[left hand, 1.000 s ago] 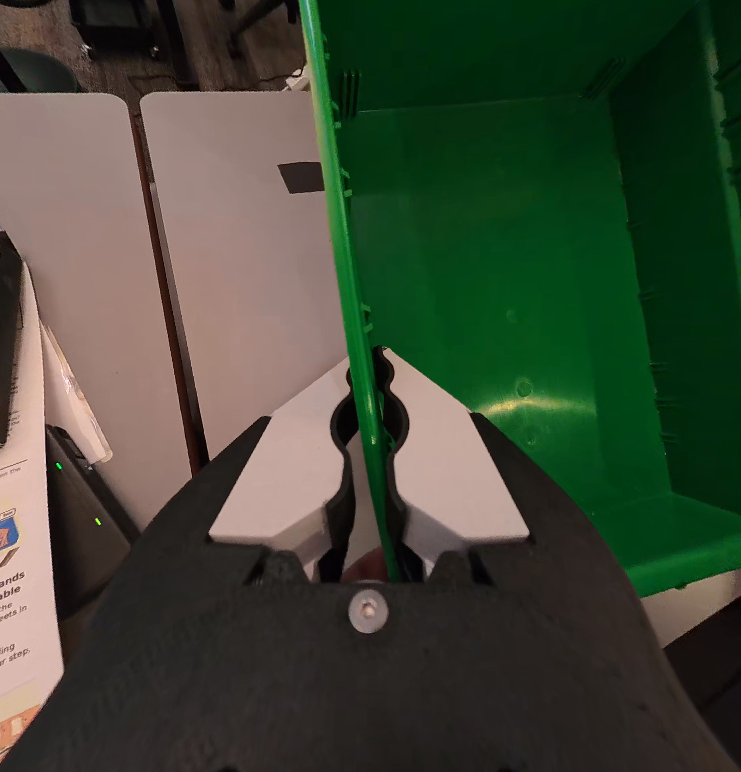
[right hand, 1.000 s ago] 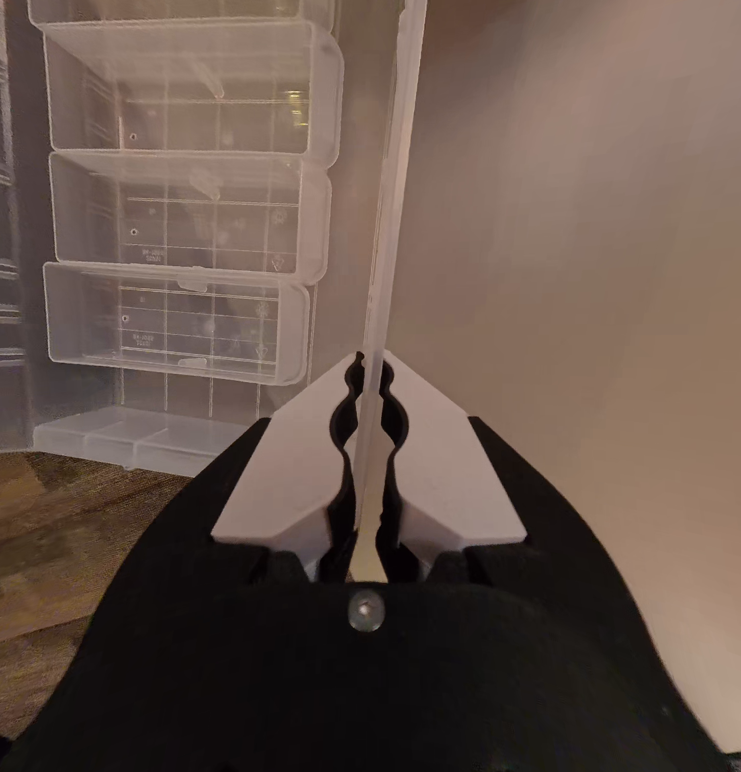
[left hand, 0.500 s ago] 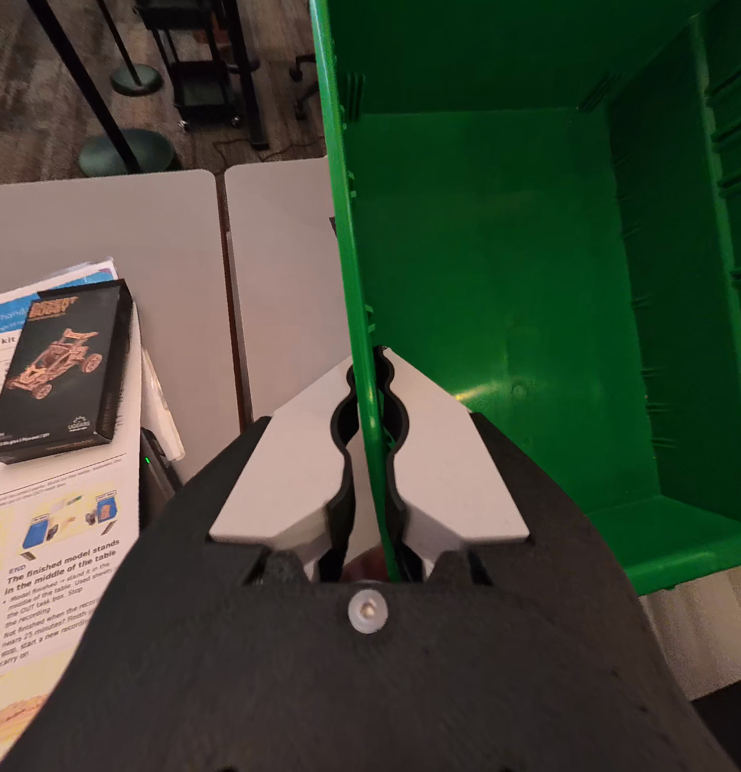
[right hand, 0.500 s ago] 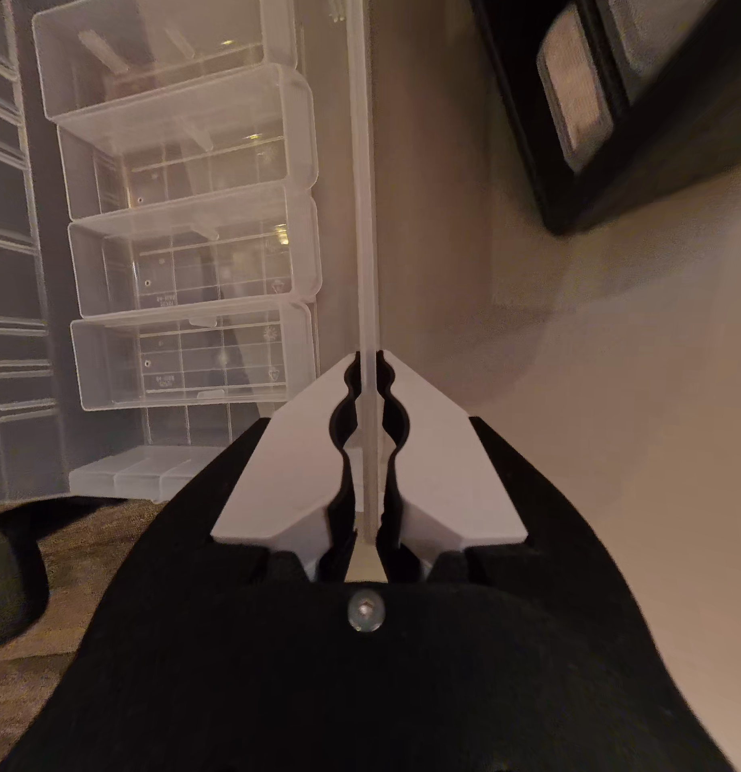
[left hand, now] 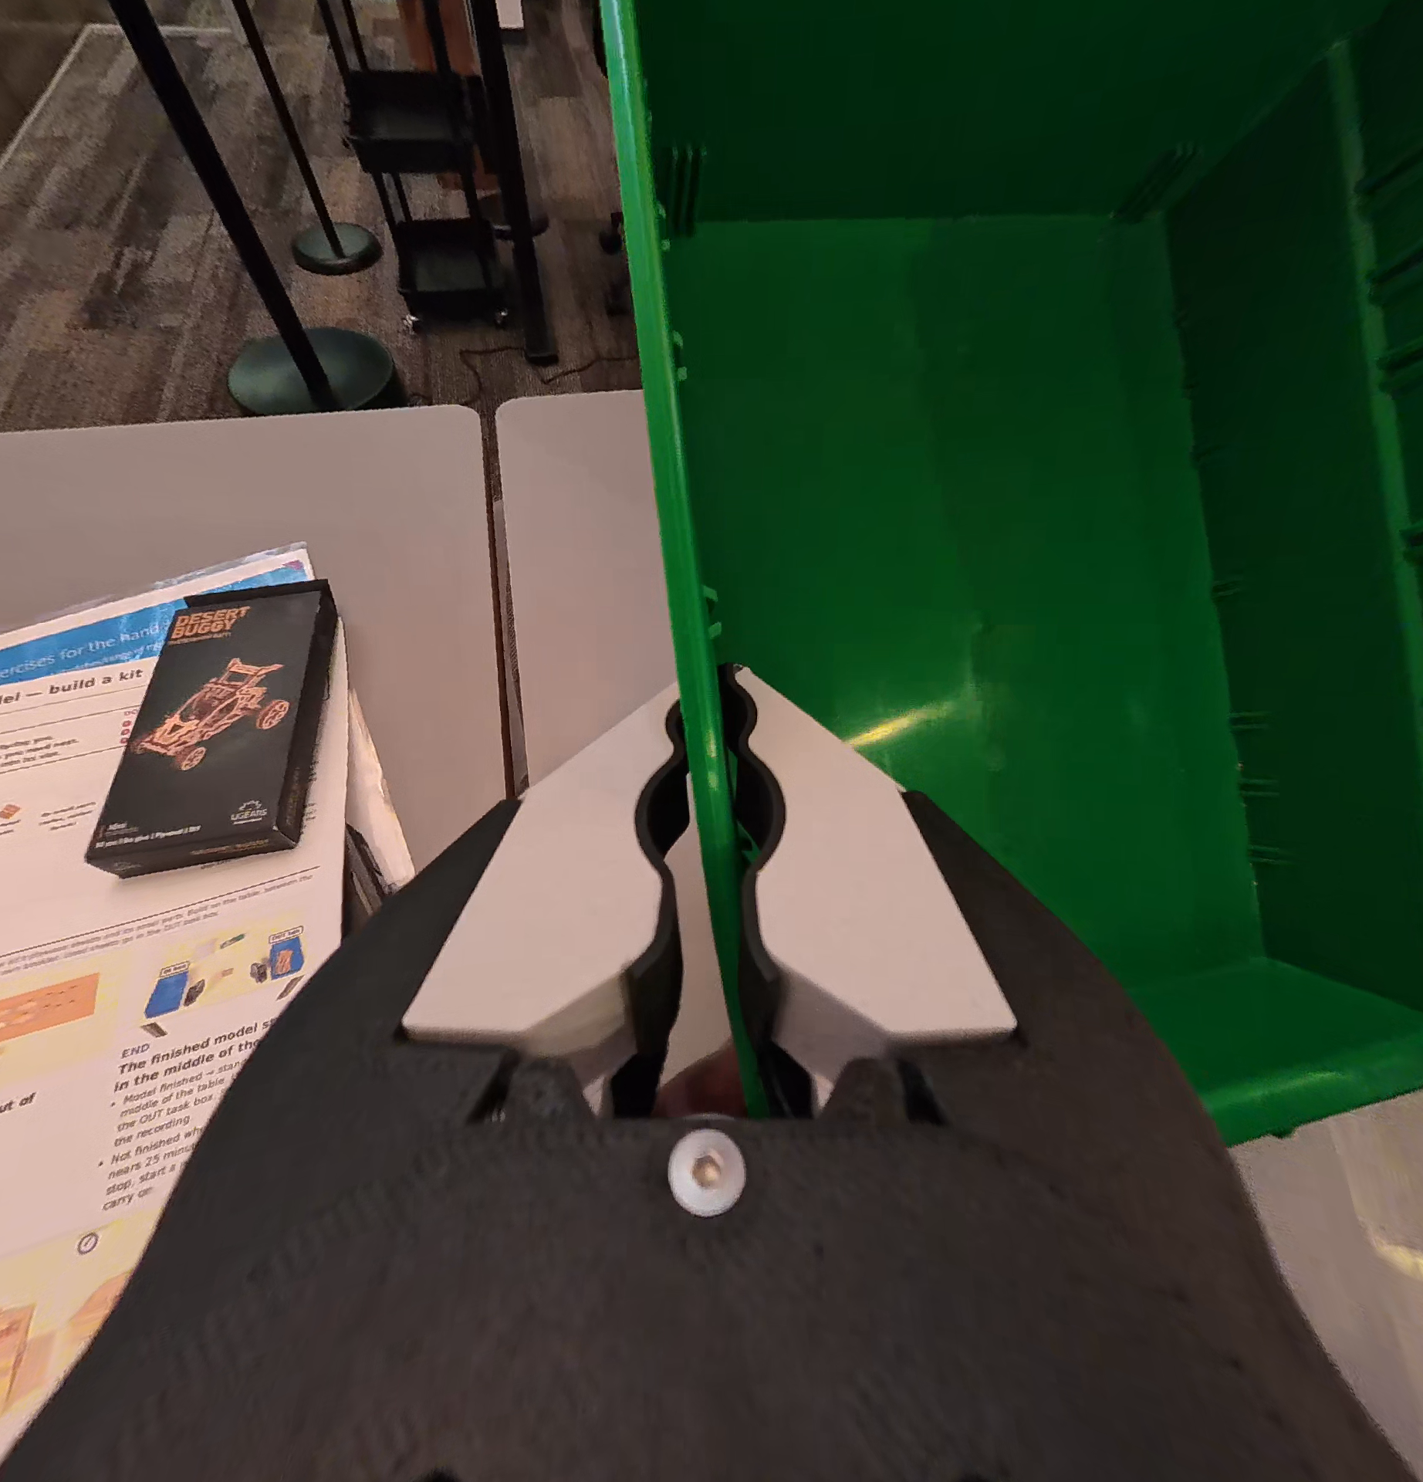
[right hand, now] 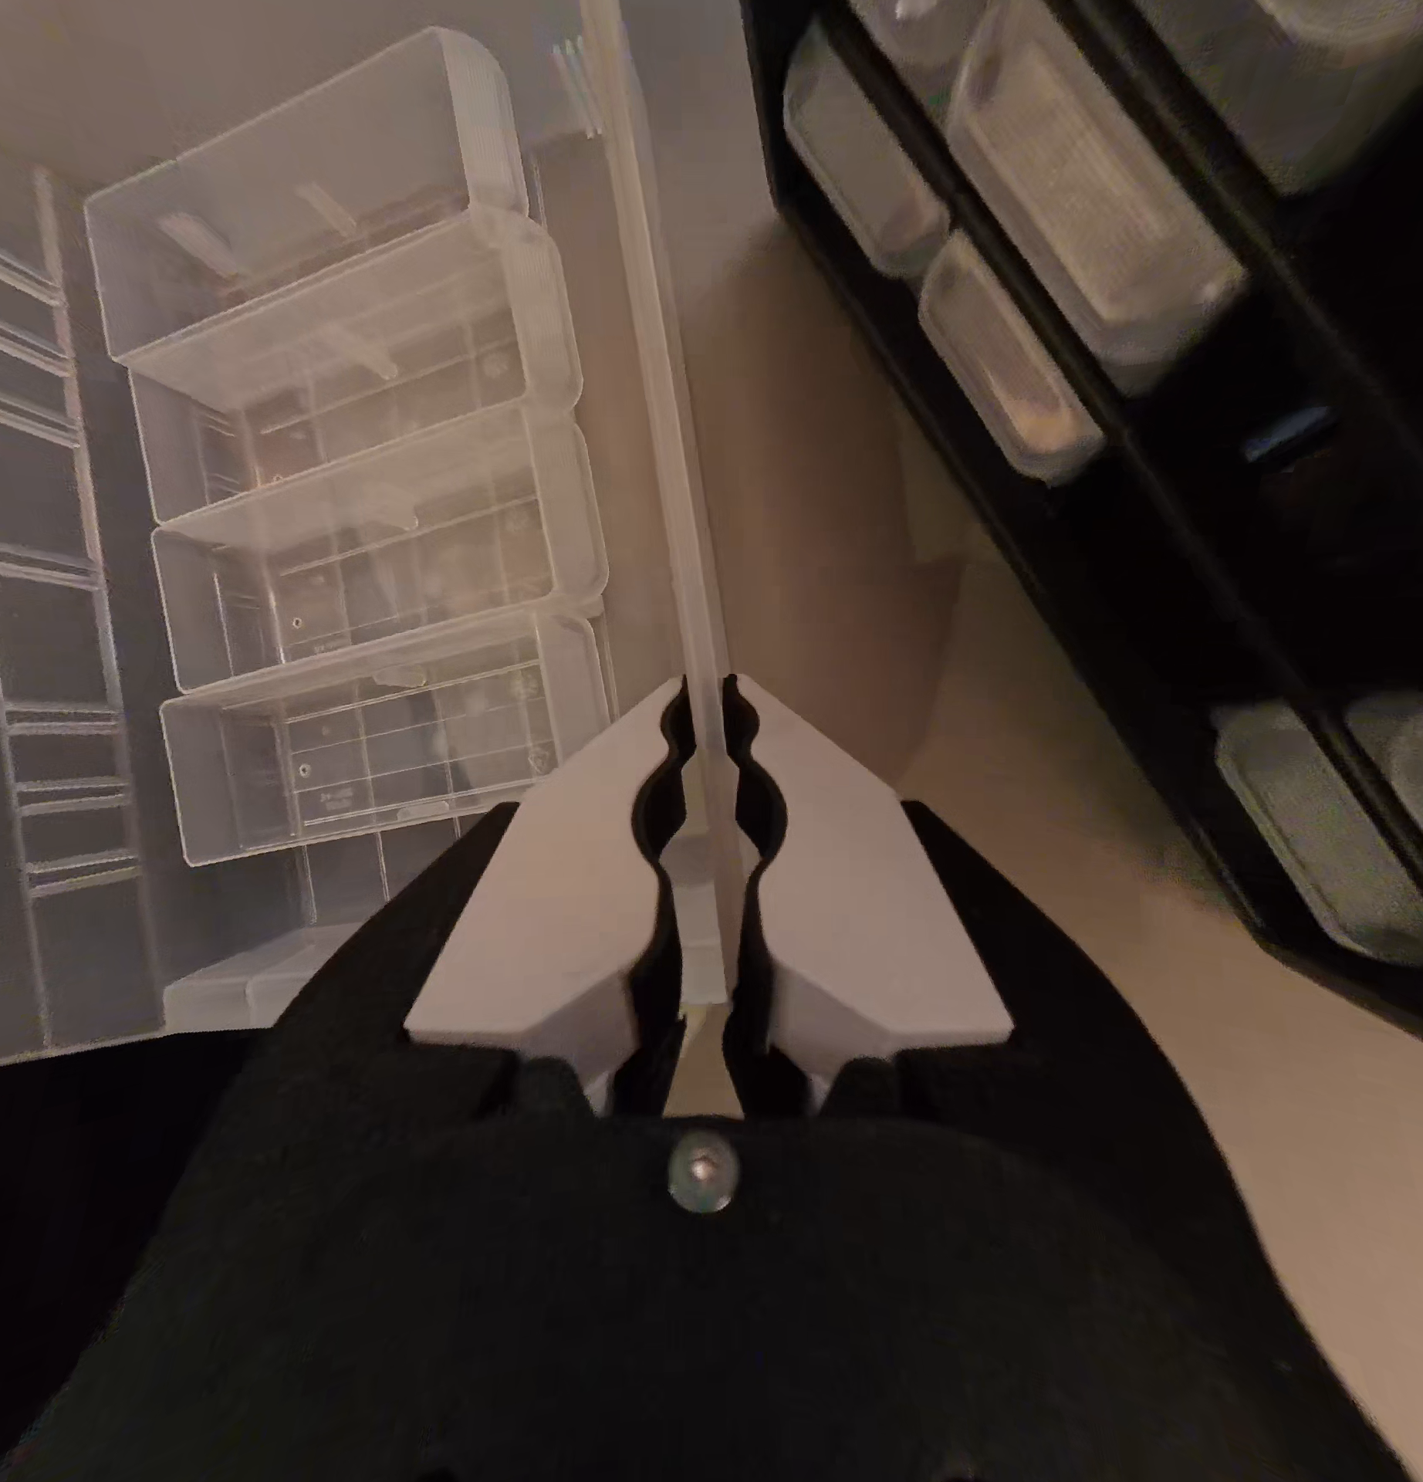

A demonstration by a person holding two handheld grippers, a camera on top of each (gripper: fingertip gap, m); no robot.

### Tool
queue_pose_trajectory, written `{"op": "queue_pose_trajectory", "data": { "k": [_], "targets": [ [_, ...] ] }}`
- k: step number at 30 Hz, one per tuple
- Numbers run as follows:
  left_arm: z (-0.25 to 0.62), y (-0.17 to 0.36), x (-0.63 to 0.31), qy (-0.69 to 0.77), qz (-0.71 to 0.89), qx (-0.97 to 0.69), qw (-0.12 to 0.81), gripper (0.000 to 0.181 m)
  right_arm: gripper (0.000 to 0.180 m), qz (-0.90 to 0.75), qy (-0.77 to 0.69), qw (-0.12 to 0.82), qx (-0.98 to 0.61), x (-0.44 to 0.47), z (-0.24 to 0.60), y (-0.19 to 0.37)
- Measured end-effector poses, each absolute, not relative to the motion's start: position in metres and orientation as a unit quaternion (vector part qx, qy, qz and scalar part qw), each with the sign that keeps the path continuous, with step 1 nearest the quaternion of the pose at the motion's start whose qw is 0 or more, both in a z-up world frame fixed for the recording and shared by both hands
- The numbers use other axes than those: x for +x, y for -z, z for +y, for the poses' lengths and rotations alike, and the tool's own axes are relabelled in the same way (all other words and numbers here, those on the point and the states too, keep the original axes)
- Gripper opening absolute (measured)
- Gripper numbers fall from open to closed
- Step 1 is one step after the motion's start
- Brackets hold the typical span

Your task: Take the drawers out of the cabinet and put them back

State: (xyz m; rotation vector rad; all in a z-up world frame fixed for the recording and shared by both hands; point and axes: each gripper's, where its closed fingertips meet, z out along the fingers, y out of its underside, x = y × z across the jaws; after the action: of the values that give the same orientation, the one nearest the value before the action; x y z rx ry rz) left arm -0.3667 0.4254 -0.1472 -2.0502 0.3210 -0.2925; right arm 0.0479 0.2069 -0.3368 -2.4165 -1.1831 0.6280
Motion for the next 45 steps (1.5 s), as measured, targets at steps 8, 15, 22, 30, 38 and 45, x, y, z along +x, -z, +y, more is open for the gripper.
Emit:
{"op": "queue_pose_trajectory", "data": {
  "k": [8,15,22,30,38,45],
  "targets": [
    [0.421,0.139,-0.38,0.127,0.12,-0.842,0.511,0.002,0.035,-0.448,-0.234,0.269,-0.82,-0.01,0.22,0.317],
    [0.411,0.112,-0.388,0.131,0.113,-0.822,0.542,0.002,0.058,-0.705,-0.186,0.342,-0.593,-0.007,0.136,0.261],
    [0.402,0.095,-0.381,0.139,0.126,-0.81,0.556,0.002,0.039,-0.848,-0.05,0.196,-0.49,0.003,0.101,0.351],
    [0.389,0.074,-0.392,0.134,0.11,-0.796,0.58,0.002,0.033,-0.819,-0.047,0.186,-0.54,-0.043,0.118,0.366],
    [0.361,0.037,-0.411,0.139,0.088,-0.762,0.626,0.002,0.031,-0.746,-0.062,0.21,-0.629,-0.133,0.163,0.364],
    [0.33,0.012,-0.424,0.125,0.078,-0.746,0.65,0.002,0.03,-0.638,-0.061,0.232,-0.732,-0.226,0.234,0.363]
  ]
}}
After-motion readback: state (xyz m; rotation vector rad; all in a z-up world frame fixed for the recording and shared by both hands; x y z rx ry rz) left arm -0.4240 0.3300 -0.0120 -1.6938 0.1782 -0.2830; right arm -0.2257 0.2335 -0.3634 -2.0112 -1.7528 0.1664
